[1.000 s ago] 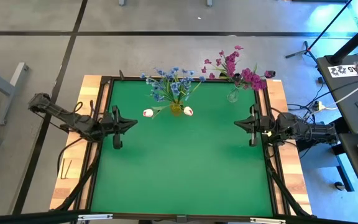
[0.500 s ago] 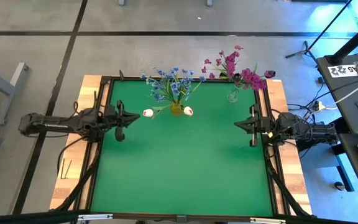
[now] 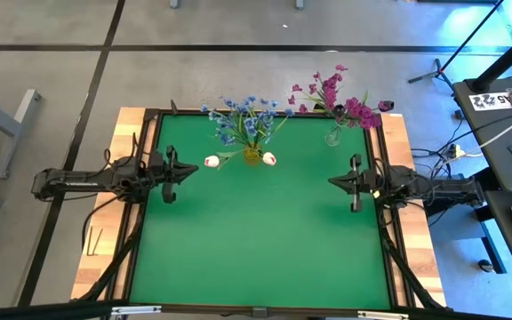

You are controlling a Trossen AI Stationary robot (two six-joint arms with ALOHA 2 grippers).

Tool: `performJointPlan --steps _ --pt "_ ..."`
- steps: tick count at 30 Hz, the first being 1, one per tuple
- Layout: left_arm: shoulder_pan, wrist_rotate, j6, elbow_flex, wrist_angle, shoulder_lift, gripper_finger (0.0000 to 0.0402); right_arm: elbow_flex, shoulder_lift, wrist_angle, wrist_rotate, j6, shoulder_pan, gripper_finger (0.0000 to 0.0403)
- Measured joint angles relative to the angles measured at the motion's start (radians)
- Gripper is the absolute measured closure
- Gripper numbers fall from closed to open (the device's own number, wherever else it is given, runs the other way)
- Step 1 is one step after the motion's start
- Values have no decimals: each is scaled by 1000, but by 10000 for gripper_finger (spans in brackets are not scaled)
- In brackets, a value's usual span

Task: Sort flowers into vase by color
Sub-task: Return to Home Position

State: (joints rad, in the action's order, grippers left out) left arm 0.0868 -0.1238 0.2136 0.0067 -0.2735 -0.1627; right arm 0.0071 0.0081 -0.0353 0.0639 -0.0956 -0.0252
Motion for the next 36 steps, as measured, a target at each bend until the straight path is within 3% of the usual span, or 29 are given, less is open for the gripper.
performJointPlan --steps 5,11,36 --pt "0 0 -6 0 12 0 401 0 -2 -11 31 -17 0 402" --pt "0 -1 63 0 21 0 401 0 1 -21 172 -42 0 402" --pt "0 -5 65 1 20 0 401 0 3 -17 163 -41 0 402"
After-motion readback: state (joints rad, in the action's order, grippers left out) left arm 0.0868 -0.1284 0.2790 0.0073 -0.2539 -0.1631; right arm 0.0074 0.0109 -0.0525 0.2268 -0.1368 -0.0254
